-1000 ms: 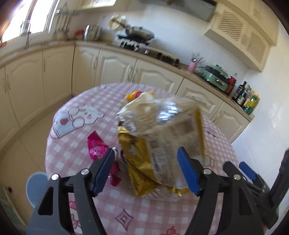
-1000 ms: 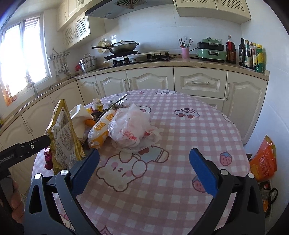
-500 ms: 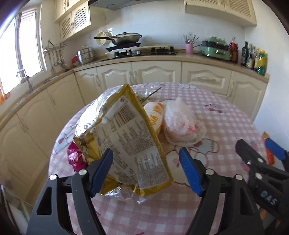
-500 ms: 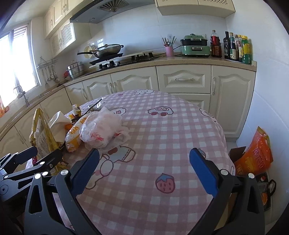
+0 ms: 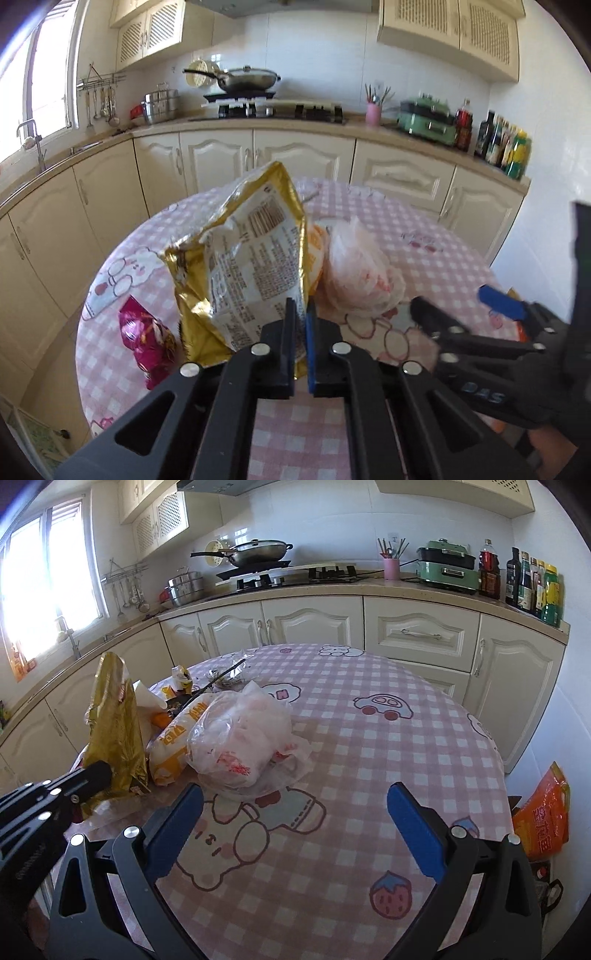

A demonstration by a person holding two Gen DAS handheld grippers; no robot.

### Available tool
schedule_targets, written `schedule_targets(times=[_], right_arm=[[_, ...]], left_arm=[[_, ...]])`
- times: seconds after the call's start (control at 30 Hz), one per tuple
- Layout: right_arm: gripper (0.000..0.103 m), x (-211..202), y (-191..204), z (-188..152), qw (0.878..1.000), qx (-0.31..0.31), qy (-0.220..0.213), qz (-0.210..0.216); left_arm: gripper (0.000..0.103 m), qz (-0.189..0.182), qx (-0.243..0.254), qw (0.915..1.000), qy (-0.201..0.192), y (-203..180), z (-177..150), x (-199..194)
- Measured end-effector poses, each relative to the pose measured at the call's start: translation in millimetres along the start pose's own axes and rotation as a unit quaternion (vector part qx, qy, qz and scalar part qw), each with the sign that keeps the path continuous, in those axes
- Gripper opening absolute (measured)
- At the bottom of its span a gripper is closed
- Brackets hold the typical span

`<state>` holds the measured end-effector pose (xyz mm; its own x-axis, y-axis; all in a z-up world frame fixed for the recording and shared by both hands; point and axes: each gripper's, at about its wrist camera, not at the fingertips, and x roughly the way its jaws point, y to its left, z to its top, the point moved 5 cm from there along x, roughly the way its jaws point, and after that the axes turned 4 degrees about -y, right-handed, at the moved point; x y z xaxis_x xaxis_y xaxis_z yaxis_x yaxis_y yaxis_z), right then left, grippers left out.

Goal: Collect trash

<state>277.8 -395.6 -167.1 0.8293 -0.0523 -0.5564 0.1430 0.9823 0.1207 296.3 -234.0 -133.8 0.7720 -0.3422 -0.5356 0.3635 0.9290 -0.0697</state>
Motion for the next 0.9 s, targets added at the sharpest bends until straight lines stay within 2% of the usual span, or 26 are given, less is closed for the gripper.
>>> schedule_targets(times=[0.1, 0.27, 0.37, 0.4, 0.43, 0.47, 0.53, 0.57, 0.6, 0.63, 0.77, 0.9], right_arm=[[0.096, 14, 14, 9, 1.000, -0.008, 0.011, 0.021], [0.093, 41, 26, 19, 0.998, 0.004, 0.040, 0.048], [0.069, 58, 30, 17, 0.996, 0.010, 0.069, 0.061], [0.053, 65, 32, 14, 0.994, 0.012, 0.083, 0.072], [0.052, 68, 33, 11, 0.993, 0.011, 0.089, 0.076], [0.049, 66, 33, 11, 0.993, 0.014, 0.086, 0.077], [0.033, 54, 30, 14, 0.995, 0.019, 0.066, 0.075], [0.032, 48, 29, 15, 0.996, 0.021, 0.057, 0.070], [0.022, 40, 27, 16, 0.997, 0.024, 0.046, 0.065], [0.020, 31, 26, 16, 0.997, 0.025, 0.035, 0.061], [0.015, -7, 36, 23, 0.998, 0.023, -0.013, 0.058], [0.013, -44, 74, 32, 0.994, -0.001, -0.053, 0.092]], left_arm=[[0.003, -0.019, -0.024, 0.9990, -0.032, 15, 13, -14], [0.003, -0.017, -0.035, 0.9972, -0.063, 35, 28, -25], [0.003, -0.021, -0.047, 0.9963, -0.069, 48, 30, -29], [0.003, -0.022, -0.053, 0.9959, -0.071, 53, 30, -31], [0.003, -0.023, -0.057, 0.9953, -0.074, 57, 30, -34], [0.003, -0.025, -0.060, 0.9950, -0.077, 61, 30, -36], [0.003, -0.026, -0.067, 0.9939, -0.084, 71, 28, -42], [0.003, -0.028, -0.073, 0.9931, -0.087, 76, 28, -46], [0.003, -0.030, -0.078, 0.9923, -0.092, 81, 27, -50], [0.003, -0.032, -0.082, 0.9915, -0.096, 86, 27, -55], [0.003, -0.028, -0.097, 0.9883, -0.114, 110, 22, -77], [0.003, -0.022, -0.114, 0.9847, -0.129, 140, 15, -102]])
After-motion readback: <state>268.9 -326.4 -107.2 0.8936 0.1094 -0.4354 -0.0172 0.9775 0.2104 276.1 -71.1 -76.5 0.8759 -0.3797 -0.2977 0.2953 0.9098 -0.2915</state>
